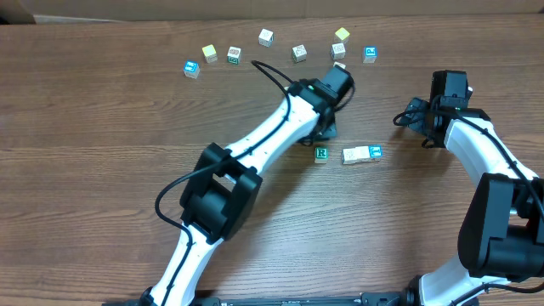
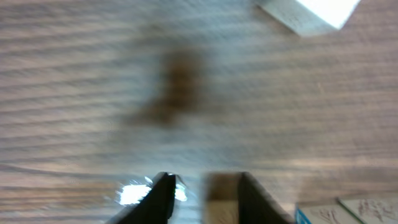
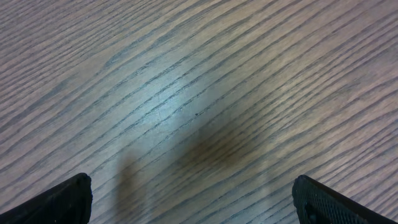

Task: Form a horizontal line
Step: 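Carry the 5 block with the left gripper toward the row, then lower the 5 block onto the table left of the row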

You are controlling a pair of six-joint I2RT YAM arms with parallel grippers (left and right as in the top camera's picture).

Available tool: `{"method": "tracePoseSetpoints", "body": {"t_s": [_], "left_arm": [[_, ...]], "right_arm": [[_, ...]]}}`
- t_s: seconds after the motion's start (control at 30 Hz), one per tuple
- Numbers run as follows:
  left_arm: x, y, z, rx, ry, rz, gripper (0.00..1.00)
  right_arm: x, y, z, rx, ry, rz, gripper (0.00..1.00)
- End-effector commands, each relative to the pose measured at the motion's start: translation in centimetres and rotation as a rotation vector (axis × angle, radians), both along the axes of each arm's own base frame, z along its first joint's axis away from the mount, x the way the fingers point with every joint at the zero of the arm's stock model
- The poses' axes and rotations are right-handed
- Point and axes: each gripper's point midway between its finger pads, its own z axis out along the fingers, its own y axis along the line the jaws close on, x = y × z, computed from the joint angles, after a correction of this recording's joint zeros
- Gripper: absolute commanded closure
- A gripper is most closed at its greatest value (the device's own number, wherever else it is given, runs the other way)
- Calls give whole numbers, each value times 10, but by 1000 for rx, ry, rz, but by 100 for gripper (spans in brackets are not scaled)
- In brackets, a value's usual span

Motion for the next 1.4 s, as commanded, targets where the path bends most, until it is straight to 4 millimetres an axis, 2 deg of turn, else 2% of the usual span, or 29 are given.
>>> {"method": "tracePoseSetpoints", "body": {"t_s": [0.0, 0.03, 0.17, 0.4, 0.53, 0.83, 1.37], "left_arm": [[7, 15, -7, 26, 3, 19, 93], [7, 15, -8, 23, 8, 19, 96], [-1, 17, -16, 38, 29, 13, 96], [-22, 8, -36, 54, 59, -33, 96], [-33, -4, -36, 23, 87, -59, 95], [-47, -17, -37, 16, 105, -94, 94], [-57, -32, -36, -32, 129, -123, 95]], "right_arm": [[5, -2, 6, -8, -20, -3, 0], [5, -2, 6, -8, -20, -4, 0], [5, -2, 6, -8, -20, -4, 0], [5, -2, 6, -8, -20, -4, 0], [5, -2, 6, -8, -20, -4, 0], [5, -2, 6, -8, -20, -4, 0], [5, -2, 6, -8, -20, -4, 0]]}}
